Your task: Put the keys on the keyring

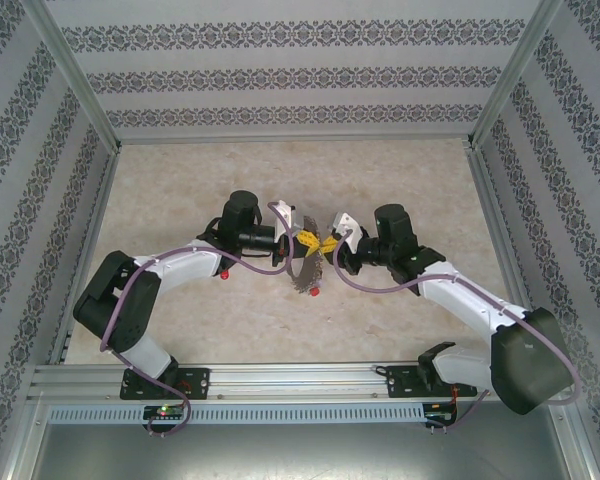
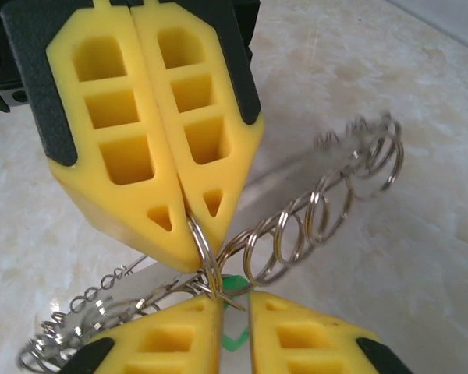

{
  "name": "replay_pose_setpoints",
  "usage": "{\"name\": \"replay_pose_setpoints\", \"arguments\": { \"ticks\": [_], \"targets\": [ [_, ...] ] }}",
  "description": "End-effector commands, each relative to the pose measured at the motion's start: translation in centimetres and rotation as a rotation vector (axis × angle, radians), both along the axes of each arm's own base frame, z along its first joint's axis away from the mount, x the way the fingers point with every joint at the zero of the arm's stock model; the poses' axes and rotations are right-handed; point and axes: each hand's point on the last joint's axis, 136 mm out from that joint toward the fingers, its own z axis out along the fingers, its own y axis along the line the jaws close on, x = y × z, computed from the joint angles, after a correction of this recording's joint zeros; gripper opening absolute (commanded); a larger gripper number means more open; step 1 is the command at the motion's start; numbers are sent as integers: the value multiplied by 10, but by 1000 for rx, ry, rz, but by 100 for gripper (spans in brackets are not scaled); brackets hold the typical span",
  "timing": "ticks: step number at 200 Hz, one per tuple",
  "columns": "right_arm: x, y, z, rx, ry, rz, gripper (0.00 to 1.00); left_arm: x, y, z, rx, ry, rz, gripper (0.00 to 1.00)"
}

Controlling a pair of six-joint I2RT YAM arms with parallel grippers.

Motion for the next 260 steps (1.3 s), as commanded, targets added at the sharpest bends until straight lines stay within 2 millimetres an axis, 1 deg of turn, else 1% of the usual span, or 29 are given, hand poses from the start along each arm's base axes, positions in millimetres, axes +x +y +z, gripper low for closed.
{"name": "replay_pose_setpoints", "arguments": {
  "ticks": [1,14,26,47,59,66,85,106,141,201,260],
  "targets": [
    [1,-9,15,-6,-91,-37,20,-2,-4,22,-53,-95,-16,0],
    [-2,-13,20,-21,-127,-35,24,-2,-2,19,-36,-100,-11,0],
    [-4,-13,27,-23,-151,-24,29,-3,-1,17,-22,-104,-11,0],
    [-8,-10,39,-14,-184,9,29,-4,-1,18,-13,-106,-17,0],
    [-14,-5,45,0,-189,52,28,-4,-2,19,-16,-111,-23,0],
    [-14,-3,46,2,-192,60,26,-5,-2,20,-17,-110,-27,0],
    [-11,1,43,-11,-191,73,22,-5,-2,21,-17,-109,-30,0],
    [-7,2,41,-21,-195,79,22,-5,-2,23,-20,-115,-29,0],
    [-6,3,37,-42,-199,94,23,-5,-2,24,-12,-119,-34,0],
    [-10,7,35,-52,-182,143,25,-6,-1,24,7,-127,-33,0],
    [-9,5,33,-70,-205,145,26,-8,1,24,15,-132,-36,0]
  ]
}}
